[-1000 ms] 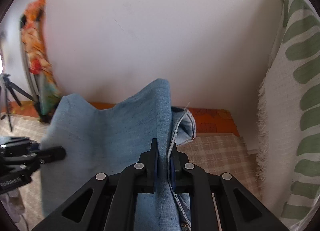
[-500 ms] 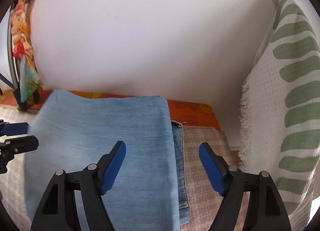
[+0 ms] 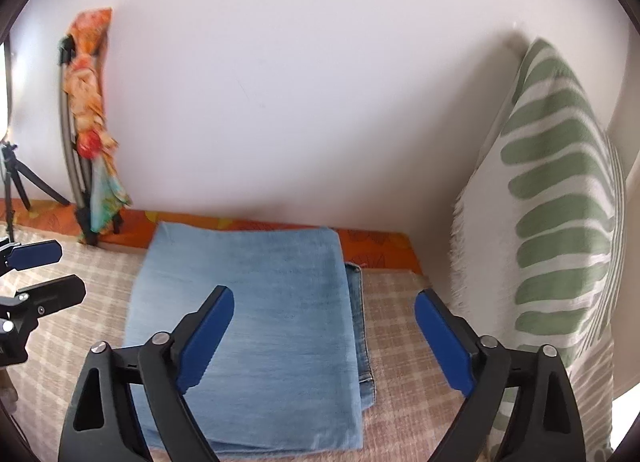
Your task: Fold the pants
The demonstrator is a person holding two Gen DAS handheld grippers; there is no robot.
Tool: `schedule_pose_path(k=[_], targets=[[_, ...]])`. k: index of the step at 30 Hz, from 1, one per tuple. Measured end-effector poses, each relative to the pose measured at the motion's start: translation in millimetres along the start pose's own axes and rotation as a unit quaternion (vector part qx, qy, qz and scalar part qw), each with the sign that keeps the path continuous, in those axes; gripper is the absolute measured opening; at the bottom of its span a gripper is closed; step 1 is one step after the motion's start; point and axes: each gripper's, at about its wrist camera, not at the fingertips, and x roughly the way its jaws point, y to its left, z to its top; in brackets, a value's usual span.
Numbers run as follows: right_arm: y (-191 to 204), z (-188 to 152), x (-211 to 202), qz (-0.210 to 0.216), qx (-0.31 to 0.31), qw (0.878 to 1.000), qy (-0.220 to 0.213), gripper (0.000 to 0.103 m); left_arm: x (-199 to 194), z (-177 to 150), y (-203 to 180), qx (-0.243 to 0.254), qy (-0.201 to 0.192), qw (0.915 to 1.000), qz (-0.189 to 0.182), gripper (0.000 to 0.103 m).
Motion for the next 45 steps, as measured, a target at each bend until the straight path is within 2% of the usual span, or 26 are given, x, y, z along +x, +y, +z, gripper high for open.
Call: schedule_pose_path(k=[9, 16, 20, 24, 29, 34, 41, 45], targets=[[18, 11, -65, 0.007, 0.013, 1.000, -0.026, 0.098, -78, -6, 9, 0.010, -0.042, 0.9990, 0.014, 0.069], [51, 14, -115, 0.023, 0.003, 0.999, -0.046, 0.102, -143, -21, 18, 0.013, -0.076, 0.9967, 0.025, 0.073], [73, 6, -143, 0.039, 0.011, 0.998, -0.057, 0.103, -179, -34, 23, 0.022, -0.100, 0.9941, 0.036, 0.081], [96, -8, -161, 0.054, 0.016, 0.997, -0.061, 0.103, -210, -52, 34, 0.022, -0.117, 0.9920, 0.041, 0.081], [129, -25, -177, 0.048, 0.010, 0.997, -0.064, 0.103, -238, -82, 56, 0.011, -0.119, 0.9919, 0.042, 0.081], [159, -52, -194, 0.067, 0.016, 0.995, -0.066, 0.103, -255, -117, 80, 0.000, -0.109, 0.9930, 0.047, 0.081], [198, -94, -196, 0.074, 0.021, 0.995, -0.060, 0.103, -272, -155, 111, -0.012, -0.108, 0.9920, 0.063, 0.081], [213, -108, -199, 0.067, 0.017, 0.995, -0.065, 0.103, -274, -170, 124, -0.015, -0.111, 0.9908, 0.077, 0.081]])
